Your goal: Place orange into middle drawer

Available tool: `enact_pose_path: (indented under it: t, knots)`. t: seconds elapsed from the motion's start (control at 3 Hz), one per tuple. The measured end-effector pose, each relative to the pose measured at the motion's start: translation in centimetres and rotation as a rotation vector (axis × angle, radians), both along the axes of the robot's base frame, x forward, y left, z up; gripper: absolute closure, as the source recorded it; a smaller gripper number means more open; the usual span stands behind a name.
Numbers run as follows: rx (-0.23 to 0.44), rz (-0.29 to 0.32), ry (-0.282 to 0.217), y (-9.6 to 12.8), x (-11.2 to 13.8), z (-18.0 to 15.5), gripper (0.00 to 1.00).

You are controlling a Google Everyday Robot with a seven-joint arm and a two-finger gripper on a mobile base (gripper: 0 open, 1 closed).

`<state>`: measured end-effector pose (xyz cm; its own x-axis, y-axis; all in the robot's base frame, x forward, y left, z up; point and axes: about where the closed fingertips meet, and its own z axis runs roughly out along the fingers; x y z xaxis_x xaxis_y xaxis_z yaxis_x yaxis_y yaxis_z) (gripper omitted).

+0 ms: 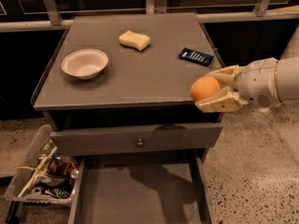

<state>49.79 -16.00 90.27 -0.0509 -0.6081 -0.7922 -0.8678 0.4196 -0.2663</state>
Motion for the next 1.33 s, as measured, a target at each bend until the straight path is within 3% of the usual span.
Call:
enact_pose_path:
  t: [0.33,0.67,1.33]
  knots:
    - [0.005,0.0,-0.001,0.4,-0.1,0.0,1.0]
    - [0.03,-0.023,0.039,0.7,-1.7,-2.2,1.0]
    - [0.075,-0.13,0.12,0.2,-6.1,-11.4,1.0]
